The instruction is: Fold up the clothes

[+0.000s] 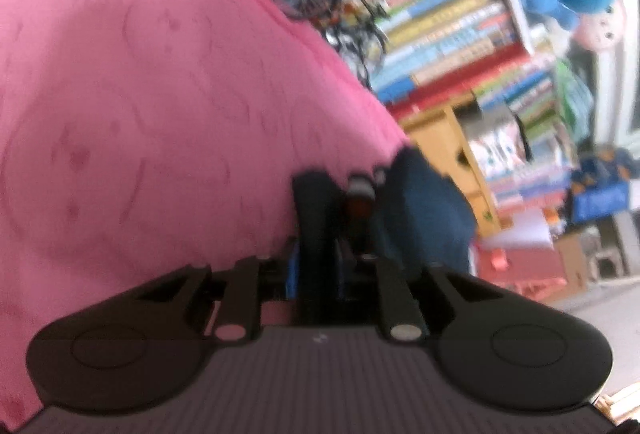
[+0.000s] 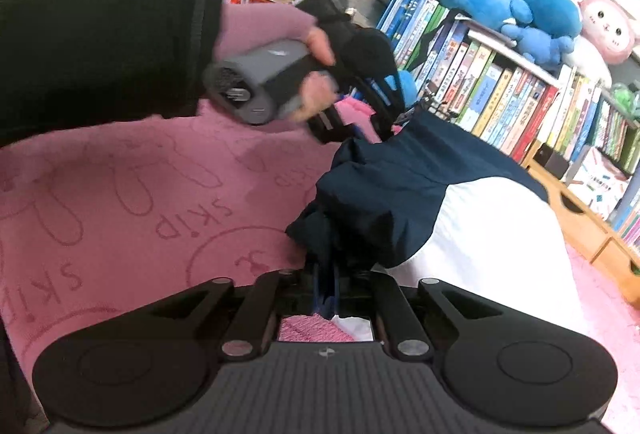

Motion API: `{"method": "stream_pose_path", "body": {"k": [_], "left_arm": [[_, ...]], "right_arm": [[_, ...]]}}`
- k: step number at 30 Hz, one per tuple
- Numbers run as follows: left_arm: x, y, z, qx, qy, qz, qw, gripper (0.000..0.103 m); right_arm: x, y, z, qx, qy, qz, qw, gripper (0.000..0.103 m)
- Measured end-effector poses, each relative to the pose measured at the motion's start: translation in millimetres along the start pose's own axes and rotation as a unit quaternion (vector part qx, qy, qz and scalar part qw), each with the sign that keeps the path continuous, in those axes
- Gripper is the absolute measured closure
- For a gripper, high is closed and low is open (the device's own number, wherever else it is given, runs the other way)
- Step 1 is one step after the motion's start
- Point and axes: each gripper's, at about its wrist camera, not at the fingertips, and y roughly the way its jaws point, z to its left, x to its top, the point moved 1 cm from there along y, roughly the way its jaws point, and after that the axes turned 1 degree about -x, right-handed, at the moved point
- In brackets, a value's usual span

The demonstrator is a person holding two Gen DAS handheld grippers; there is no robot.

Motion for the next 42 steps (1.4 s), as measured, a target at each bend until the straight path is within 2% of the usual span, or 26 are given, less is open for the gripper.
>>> {"method": "stream_pose_path", "body": {"k": [1, 3, 5, 7, 11, 16, 17, 19, 20, 22, 23, 25, 26, 28, 31, 34, 37, 40, 42], "left_arm": [[-3, -2, 1, -0.004, -0.003, -0.001, 1.0, 0.085], [-4, -2, 1, -0.004, -0.006, -0.005, 1.0, 0.088], [-3, 1, 2, -0.005, -0.009, -0.007, 0.9999, 0.091], [-2, 2, 3, -0.005, -0.012, -0.006, 0.9999, 0.092], [-1, 3, 7, -0.011, -0.013, -0.005, 0.9998, 0.097], [-3, 6, 4, -0.007, 0.009, -0.014, 0.9998, 0.098], [-3, 6, 3, -0.006, 0.012, -0.016, 0.9998, 0.098], [-4, 6, 3, -0.005, 0.017, -0.017, 0.9997, 0.098], [-4, 3, 2, -0.001, 0.019, -0.015, 0.9997, 0.098], [-7, -4, -1, 0.009, 0.031, -0.015, 0.9994, 0.097], [-13, -14, -6, 0.02, 0.059, -0.022, 0.9978, 0.096], [-26, -35, -16, 0.043, 0.113, -0.036, 0.992, 0.093], [-33, -47, -21, 0.05, 0.139, -0.042, 0.9882, 0.092], [-58, -74, -25, 0.046, 0.178, -0.045, 0.9819, 0.091], [-101, -106, -30, 0.043, 0.227, -0.037, 0.9723, 0.089], [-137, -118, -33, 0.004, 0.255, 0.002, 0.967, 0.086], [-155, -111, -31, -0.035, 0.252, 0.035, 0.9665, 0.081], [-156, -101, -29, -0.021, 0.248, 0.024, 0.9682, 0.081], [-154, -103, -32, -0.03, 0.257, 0.004, 0.966, 0.072]], "right_arm": [[2, 1, 1, -0.009, -0.003, 0.001, 1.0, 0.076], [8, 5, 3, -0.017, -0.005, 0.004, 1.0, 0.07], [16, 10, 5, -0.005, -0.008, 0.002, 1.0, 0.063], [24, 13, 4, 0.021, -0.003, 0.004, 1.0, 0.062], [28, 15, -7, 0.086, 0.039, 0.039, 0.995, 0.081], [22, -4, -11, 0.173, 0.058, 0.052, 0.982, 0.086], [21, -8, -10, 0.201, 0.056, 0.051, 0.977, 0.095], [23, -14, -7, 0.232, 0.05, 0.045, 0.97, 0.094], [23, -17, -6, 0.23, 0.049, 0.04, 0.971, 0.093], [26, -17, -14, 0.199, 0.067, 0.033, 0.977, 0.091], [26, -16, -21, 0.189, 0.084, 0.032, 0.978, 0.091], [25, -18, -36, 0.177, 0.114, 0.026, 0.977, 0.091], [24, -19, -44, 0.172, 0.125, 0.022, 0.977, 0.087], [22, -23, -58, 0.156, 0.145, 0.016, 0.977, 0.079], [20, -21, -70, 0.139, 0.174, 0.019, 0.975, 0.077], [23, -10, -61, 0.104, 0.161, 0.033, 0.981, 0.077], [31, 5, -53, 0.08, 0.164, 0.036, 0.983, 0.077], [39, 23, -50, 0.067, 0.181, 0.042, 0.98, 0.077], [44, 34, -49, 0.065, 0.172, 0.045, 0.982, 0.077]]}}
